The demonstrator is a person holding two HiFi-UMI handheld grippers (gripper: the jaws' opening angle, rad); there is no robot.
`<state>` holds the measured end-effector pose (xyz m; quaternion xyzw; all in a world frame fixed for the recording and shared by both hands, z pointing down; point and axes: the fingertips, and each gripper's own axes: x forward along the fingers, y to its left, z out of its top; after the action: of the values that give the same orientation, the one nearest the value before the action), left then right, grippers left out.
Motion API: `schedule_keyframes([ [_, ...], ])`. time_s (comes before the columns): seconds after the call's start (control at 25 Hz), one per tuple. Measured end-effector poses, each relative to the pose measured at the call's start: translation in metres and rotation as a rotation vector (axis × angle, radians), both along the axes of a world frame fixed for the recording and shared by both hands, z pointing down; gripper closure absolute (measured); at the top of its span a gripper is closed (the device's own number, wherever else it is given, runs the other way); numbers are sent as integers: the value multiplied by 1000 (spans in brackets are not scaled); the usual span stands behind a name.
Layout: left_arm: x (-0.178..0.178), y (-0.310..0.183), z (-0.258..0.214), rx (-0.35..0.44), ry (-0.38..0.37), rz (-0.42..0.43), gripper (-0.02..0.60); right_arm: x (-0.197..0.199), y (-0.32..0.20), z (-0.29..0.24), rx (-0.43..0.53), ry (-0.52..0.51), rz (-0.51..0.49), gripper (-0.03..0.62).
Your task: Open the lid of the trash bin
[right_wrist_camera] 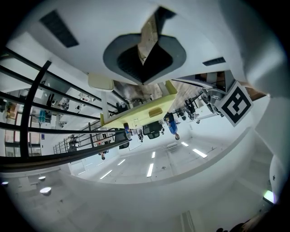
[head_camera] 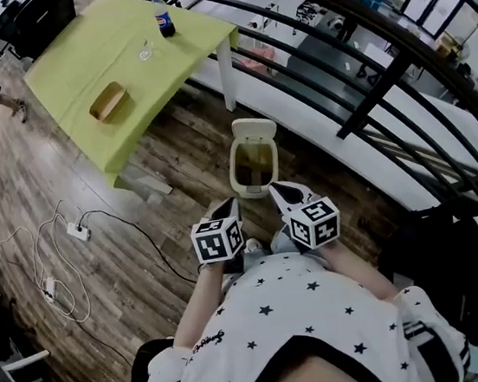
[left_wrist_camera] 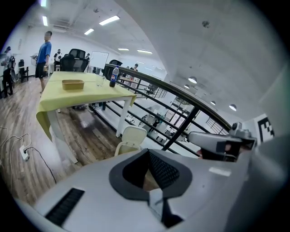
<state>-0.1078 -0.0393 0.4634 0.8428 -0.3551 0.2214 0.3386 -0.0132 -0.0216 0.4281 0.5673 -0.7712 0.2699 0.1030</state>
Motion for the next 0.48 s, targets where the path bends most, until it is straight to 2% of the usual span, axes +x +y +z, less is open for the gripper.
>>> schedule_keyframes([
  [0.48, -9, 0, 3, -8, -1, -8, 571, -14, 1, -4, 9, 4, -31, 600],
])
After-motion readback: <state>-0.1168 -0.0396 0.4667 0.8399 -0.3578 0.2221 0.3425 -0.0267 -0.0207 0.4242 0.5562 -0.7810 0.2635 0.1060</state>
